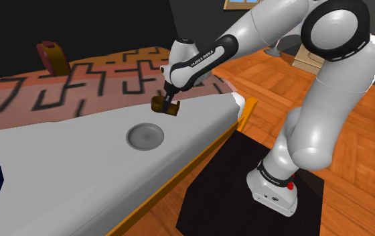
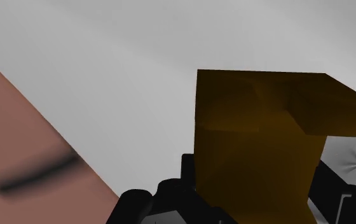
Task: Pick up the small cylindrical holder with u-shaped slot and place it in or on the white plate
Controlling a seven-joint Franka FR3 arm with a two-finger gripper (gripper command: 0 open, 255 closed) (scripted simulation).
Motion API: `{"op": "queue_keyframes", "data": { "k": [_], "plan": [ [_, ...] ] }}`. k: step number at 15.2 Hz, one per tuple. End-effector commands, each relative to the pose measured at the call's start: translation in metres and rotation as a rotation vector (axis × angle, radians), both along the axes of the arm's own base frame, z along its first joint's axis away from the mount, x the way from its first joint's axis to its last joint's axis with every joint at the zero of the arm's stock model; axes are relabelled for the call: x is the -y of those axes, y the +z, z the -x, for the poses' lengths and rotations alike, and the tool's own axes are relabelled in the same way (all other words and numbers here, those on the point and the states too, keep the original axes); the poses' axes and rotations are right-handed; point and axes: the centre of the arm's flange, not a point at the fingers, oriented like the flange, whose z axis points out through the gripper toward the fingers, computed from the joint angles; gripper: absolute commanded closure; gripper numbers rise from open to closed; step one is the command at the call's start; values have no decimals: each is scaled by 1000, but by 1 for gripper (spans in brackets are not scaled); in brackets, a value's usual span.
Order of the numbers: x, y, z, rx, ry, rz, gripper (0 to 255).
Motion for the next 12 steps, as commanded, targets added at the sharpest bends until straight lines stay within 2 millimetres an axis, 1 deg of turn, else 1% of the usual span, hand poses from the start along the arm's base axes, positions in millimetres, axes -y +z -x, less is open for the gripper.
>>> {"op": "queue_keyframes", "data": {
  "k": [1, 9, 10, 12],
  "plan": [
    [-27, 1, 2, 1, -2, 0, 255],
    [-132, 0, 18, 1, -2, 0, 255],
    [-149, 0, 21, 1, -2, 0, 255],
    [-149, -11, 21, 1, -2, 0, 255]
  ]
}}
